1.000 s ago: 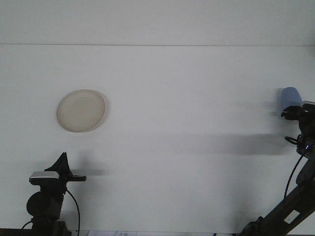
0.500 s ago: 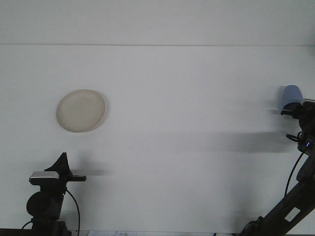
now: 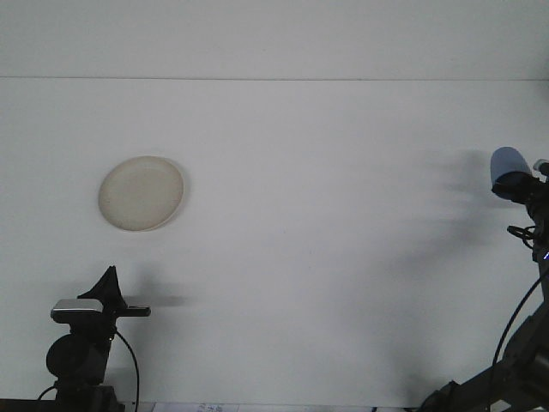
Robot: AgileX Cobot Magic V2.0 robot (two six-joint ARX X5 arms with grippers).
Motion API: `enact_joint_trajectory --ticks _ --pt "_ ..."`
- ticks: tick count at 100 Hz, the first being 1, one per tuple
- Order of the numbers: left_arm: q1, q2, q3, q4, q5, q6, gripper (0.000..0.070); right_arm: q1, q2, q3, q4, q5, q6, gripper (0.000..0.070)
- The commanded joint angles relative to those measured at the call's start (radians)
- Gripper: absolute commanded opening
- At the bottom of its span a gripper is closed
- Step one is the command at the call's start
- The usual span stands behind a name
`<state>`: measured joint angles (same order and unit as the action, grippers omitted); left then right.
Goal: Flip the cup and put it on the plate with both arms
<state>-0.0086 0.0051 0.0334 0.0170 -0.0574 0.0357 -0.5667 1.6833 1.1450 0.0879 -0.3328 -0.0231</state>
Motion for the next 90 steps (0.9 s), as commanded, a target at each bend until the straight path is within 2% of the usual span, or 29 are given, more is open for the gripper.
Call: enact_joint_trajectory --ticks 1,14,38,57,73,90 --pt "0.002 -0.002 -0.019 0.014 -0.006 -0.002 0.0014 0.031 -0.060 0.015 -0.079 0.000 0.111 0.0001" --pt "0.002 -0.002 -0.019 0.014 -0.006 -0.002 0.0014 0.147 -0.216 0.015 -0.282 0.015 0.135 0.0001" --pt "0.002 -0.002 -0.019 0.014 -0.006 -0.002 0.0014 0.481 -0.422 0.070 -0.676 0.158 0.089 0.0001" --pt "0.002 -0.002 -0.019 0.014 -0.006 -0.002 0.0014 0.797 -0.393 0.197 -0.992 0.208 0.070 0.0001" --pt "0.002 -0.002 -0.019 0.014 -0.006 -0.002 0.0014 1.018 -0.326 0.230 -1.094 0.209 0.074 0.0001" --pt "0.002 -0.002 -0.019 0.014 -0.006 -0.002 0.0014 1.161 -0.225 0.231 -1.184 0.208 0.072 0.0001"
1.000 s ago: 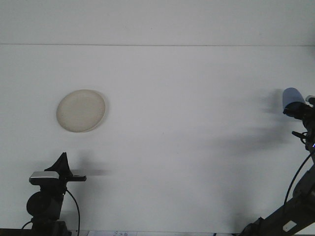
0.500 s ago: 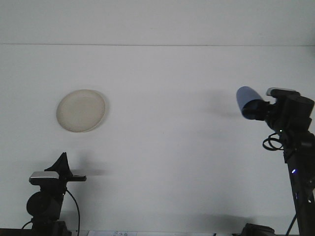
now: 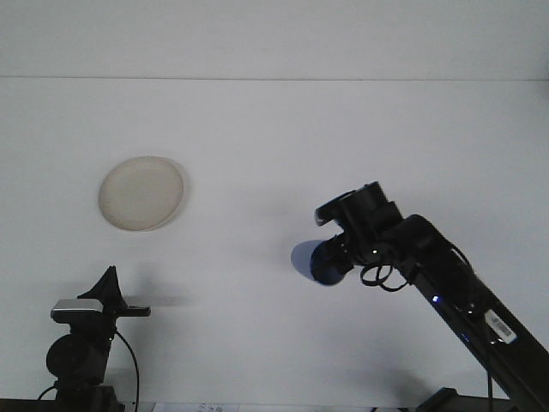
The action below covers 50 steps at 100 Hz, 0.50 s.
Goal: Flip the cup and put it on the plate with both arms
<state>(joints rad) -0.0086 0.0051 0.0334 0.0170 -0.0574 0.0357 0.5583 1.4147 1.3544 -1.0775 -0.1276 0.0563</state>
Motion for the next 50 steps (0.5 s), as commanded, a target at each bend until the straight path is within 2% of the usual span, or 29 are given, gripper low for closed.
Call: enact_joint_trajectory --ticks 1,21,50 --pt "0.002 -0.002 -0.019 0.014 -0.006 -0.002 0.0014 0.044 0.050 0.022 -0.024 0.003 -0.008 0.0001" --pt "0.002 -0.002 -0.019 0.014 -0.006 -0.002 0.0014 0.146 0.164 0.022 -0.058 -0.003 -0.029 0.0001" --pt "0.002 -0.002 -0.019 0.014 -0.006 -0.002 0.0014 0.204 0.234 0.022 -0.099 -0.034 -0.038 0.0001"
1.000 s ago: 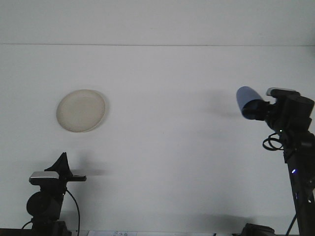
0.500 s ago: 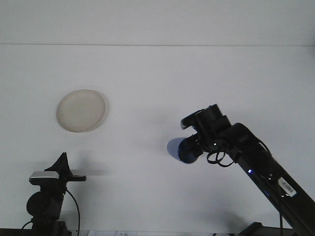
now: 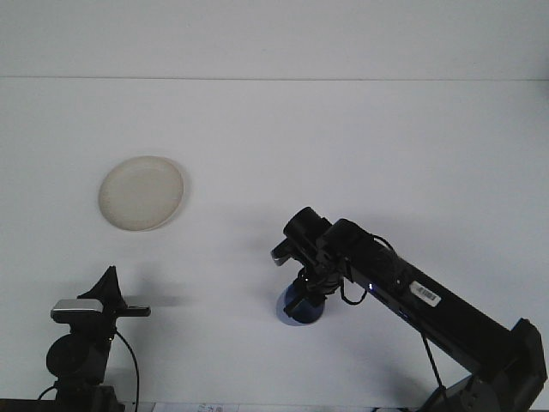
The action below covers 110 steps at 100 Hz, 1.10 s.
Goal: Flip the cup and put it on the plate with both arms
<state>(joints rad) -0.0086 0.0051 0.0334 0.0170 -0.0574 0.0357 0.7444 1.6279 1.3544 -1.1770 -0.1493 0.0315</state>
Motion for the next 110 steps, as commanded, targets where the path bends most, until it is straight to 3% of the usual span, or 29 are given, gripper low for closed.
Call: enact_joint_trajectory --ticks 1,31,37,43,54,58,85,110 --pt "0.002 -0.002 -0.019 0.014 -0.006 -0.002 0.0014 0.020 0.022 0.022 0.001 -0.013 -0.013 0.0001" --pt "0.002 -0.002 -0.019 0.014 -0.006 -0.002 0.0014 0.044 0.050 0.022 -0.002 -0.016 -0.015 0.0004" --pt "0.002 -0.002 -0.019 0.014 -0.006 -0.002 0.0014 0.044 0.051 0.022 -0.001 -0.018 -0.020 0.0030" --pt "0.002 -0.002 -0.019 0.014 -0.006 -0.002 0.0014 0.044 0.051 0.022 0.001 -0.021 -0.020 0.0141" --pt "0.002 -0.002 -0.019 0.014 -0.006 -0.002 0.0014 0.044 0.051 0.022 0.004 -0.045 -0.021 0.0458" --pt "0.002 -0.002 -0.019 0.014 -0.006 -0.002 0.0014 0.044 0.050 0.023 0.009 -0.045 -0.022 0.0506" --pt "0.002 -0.002 -0.019 0.014 -0.006 -0.002 0.0014 0.040 -0.010 0.092 0.010 -0.045 -0.048 0.0508" --pt "0.002 -0.002 -0.019 0.014 -0.006 -0.002 0.0014 0.010 -0.284 0.115 0.022 -0.010 -0.070 0.0508"
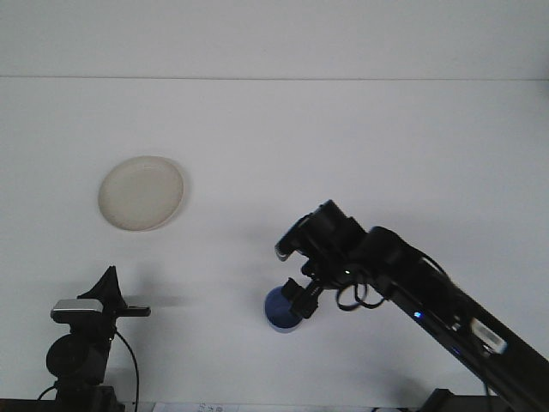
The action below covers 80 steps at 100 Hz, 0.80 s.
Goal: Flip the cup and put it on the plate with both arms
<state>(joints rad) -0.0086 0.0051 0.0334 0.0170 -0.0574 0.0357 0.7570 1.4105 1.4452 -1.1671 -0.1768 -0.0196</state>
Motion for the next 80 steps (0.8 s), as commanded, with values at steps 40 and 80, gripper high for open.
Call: enact_joint_trajectory --ticks 40,80 --pt "0.002 -0.002 -0.019 0.014 -0.006 -0.002 0.0014 -0.026 -0.791 -0.257 0.280 0.309 0.073 0.0506" --pt "0.002 -0.002 -0.019 0.016 -0.006 -0.003 0.0014 -0.026 -1.321 -0.669 0.457 0.391 0.084 0.0506"
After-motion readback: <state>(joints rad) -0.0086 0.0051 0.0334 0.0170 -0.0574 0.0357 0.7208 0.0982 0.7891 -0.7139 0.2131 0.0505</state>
